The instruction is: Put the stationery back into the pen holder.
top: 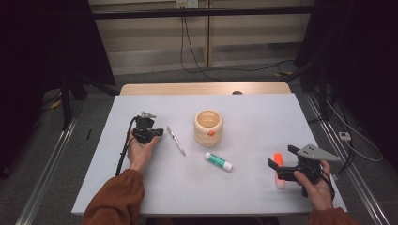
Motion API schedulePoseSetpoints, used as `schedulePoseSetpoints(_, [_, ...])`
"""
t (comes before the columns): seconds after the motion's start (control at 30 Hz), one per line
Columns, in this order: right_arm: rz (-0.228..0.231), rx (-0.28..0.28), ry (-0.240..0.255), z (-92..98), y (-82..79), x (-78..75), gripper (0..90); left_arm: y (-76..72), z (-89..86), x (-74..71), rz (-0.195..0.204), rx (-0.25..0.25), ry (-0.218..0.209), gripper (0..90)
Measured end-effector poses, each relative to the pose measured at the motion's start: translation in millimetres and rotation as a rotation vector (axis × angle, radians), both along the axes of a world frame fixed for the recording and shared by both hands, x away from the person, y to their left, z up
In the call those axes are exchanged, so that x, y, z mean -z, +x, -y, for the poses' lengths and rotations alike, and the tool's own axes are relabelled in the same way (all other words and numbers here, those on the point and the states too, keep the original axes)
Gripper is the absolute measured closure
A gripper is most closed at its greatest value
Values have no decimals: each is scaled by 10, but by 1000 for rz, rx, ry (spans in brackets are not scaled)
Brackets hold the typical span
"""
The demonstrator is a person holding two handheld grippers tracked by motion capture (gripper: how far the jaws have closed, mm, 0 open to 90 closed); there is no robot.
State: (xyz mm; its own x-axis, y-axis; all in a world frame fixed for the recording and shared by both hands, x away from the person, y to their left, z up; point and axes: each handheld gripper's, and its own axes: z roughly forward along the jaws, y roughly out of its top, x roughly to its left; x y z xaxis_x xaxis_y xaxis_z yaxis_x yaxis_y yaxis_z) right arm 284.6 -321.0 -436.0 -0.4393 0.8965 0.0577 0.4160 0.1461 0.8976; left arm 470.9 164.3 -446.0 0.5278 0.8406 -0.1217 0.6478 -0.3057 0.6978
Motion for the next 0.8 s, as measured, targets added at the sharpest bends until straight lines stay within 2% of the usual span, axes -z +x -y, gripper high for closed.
schedulePoseSetpoints(0.03, [-2, 0, 0, -2, 2, 1, 43, 6, 6, 5, 1, 4, -3, 900])
schedulePoseSetpoints(0.13, [-3, -1, 0, -7, 5, 0, 43, 25, 56, 27, -7, 22, 24, 900])
schedulePoseSetpoints(0.27, [-3, -1, -1, -9, 2, -2, 43, 59, 114, 56, -10, 18, 44, 900])
schedulePoseSetpoints(0.37, [-4, -4, -2, -4, 3, 0, 43, 73, 115, 66, -13, 11, 27, 900])
schedulePoseSetpoints(0.43, [-3, -6, -4, -5, 7, 2, 43, 84, 120, 64, -13, 13, 31, 900])
schedulePoseSetpoints(0.47, [-5, -6, -5, -8, 8, 3, 43, 85, 137, 69, -4, -2, 33, 900])
schedulePoseSetpoints(0.53, [-4, -6, -6, -14, 10, 2, 43, 103, 138, 60, -14, 17, 41, 900])
schedulePoseSetpoints(0.67, [-2, -5, -7, -15, 14, 2, 43, 132, 161, 67, -13, 2, 32, 900])
schedulePoseSetpoints(0.8, [-2, -5, -5, -15, 12, 1, 43, 164, 211, 65, -5, 0, 52, 900])
